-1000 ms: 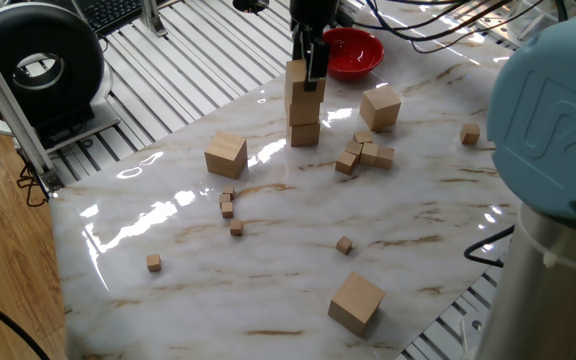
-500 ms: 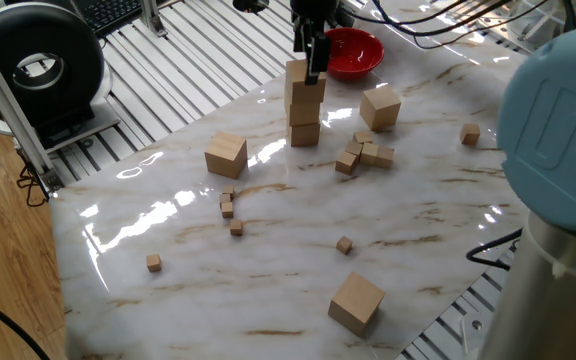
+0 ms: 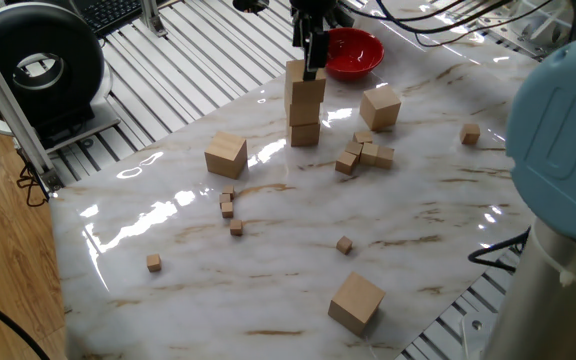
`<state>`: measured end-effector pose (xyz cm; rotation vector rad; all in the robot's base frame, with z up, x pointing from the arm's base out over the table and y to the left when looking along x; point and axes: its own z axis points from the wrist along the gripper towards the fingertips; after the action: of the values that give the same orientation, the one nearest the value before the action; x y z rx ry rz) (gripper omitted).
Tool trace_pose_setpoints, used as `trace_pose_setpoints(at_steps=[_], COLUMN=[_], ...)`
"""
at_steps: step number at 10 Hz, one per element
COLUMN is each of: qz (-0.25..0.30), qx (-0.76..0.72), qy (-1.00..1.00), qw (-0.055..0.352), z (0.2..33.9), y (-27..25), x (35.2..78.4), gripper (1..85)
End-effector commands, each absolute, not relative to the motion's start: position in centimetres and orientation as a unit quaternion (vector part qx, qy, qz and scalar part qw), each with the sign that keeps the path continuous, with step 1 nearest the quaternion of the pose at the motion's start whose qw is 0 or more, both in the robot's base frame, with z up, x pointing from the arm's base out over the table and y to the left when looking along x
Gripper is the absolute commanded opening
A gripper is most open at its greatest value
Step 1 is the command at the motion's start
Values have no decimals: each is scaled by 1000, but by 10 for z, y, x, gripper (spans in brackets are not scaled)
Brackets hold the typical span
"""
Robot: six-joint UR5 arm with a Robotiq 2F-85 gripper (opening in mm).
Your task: Stack the blocks in a vertical line of five
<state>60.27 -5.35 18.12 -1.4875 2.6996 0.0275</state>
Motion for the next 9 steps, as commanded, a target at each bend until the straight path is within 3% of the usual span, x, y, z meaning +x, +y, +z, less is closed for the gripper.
trace_pose_setpoints(at_steps=[1,2,4,5,7,9], qz=[-17,-36,-65,-82,-100,-77], qx=[-430,-406,-327,-291,-257,-267], qy=[903,913,943,953,961,958], qw=[8,-4,-14,-12,-6,71], z=[193,195,200,201,203,204], y=[-63,-73,-83,-92,-100,-78], x=[598,596,598,600,604,640], gripper=[633,527,130,10,10,10])
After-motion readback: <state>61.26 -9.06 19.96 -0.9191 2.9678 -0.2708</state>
